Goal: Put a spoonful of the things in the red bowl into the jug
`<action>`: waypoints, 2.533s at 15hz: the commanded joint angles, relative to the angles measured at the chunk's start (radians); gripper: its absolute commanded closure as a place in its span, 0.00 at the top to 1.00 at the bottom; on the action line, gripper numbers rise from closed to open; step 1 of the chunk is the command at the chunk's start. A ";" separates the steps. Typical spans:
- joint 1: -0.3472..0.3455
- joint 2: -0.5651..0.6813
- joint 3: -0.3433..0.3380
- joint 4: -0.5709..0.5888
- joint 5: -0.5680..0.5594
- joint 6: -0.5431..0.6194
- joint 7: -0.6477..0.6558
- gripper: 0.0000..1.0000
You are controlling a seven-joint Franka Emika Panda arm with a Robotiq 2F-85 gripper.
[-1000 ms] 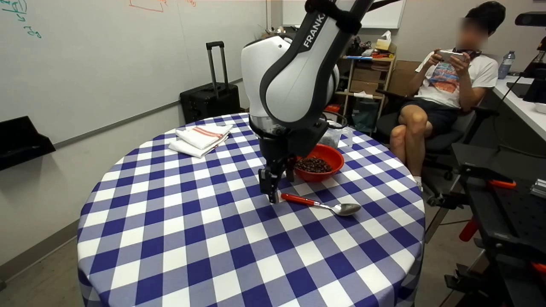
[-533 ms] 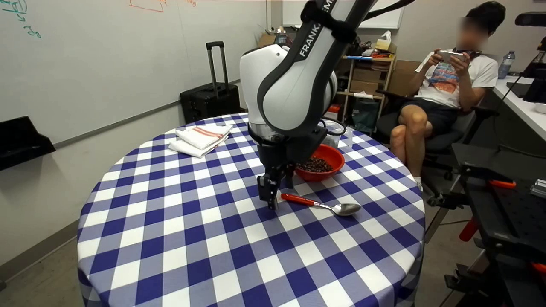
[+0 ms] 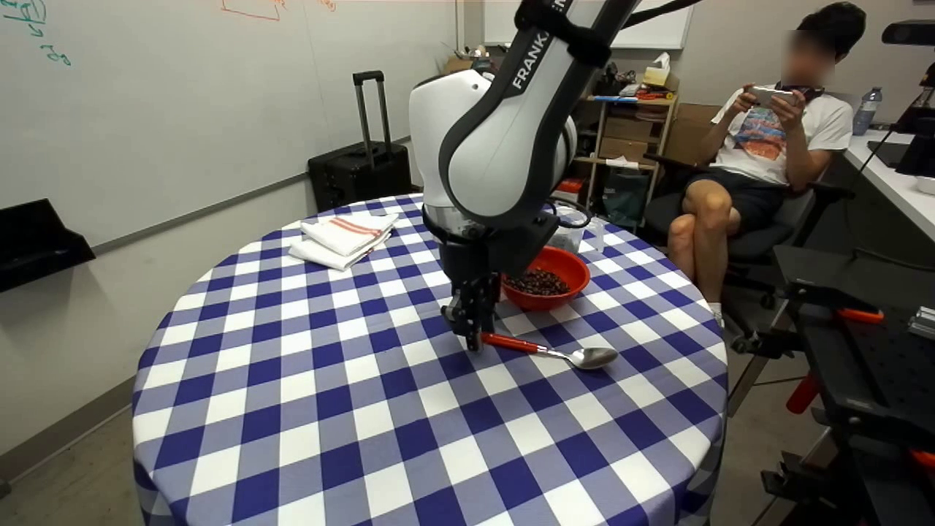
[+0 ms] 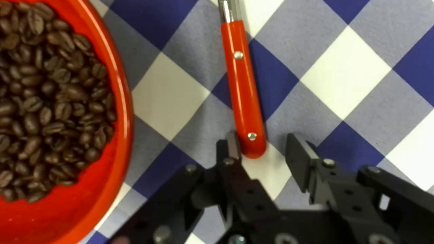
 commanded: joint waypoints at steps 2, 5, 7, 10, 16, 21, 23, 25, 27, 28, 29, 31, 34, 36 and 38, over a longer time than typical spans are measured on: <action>0.000 -0.001 -0.001 -0.012 0.016 0.027 -0.026 0.03; 0.002 -0.002 -0.006 -0.016 0.013 0.027 -0.024 0.05; 0.001 -0.006 -0.008 -0.020 0.012 0.029 -0.024 0.05; 0.004 -0.021 -0.010 -0.023 0.008 0.014 -0.025 0.05; 0.014 -0.061 -0.008 -0.021 -0.014 -0.025 -0.064 0.05; 0.036 -0.104 0.005 -0.016 -0.050 -0.071 -0.130 0.05; 0.042 -0.126 0.018 -0.017 -0.064 -0.083 -0.164 0.05; 0.044 -0.153 0.031 -0.018 -0.073 -0.094 -0.198 0.05; 0.048 -0.182 0.038 -0.017 -0.082 -0.110 -0.224 0.05; 0.046 -0.200 0.043 -0.019 -0.084 -0.118 -0.242 0.05; 0.042 -0.215 0.048 -0.020 -0.086 -0.124 -0.265 0.05; 0.025 -0.248 0.062 -0.027 -0.083 -0.130 -0.326 0.05; 0.005 -0.300 0.069 -0.042 -0.084 -0.128 -0.403 0.05; -0.011 -0.329 0.072 -0.056 -0.083 -0.119 -0.455 0.05; -0.042 -0.354 0.086 -0.072 -0.065 -0.102 -0.525 0.05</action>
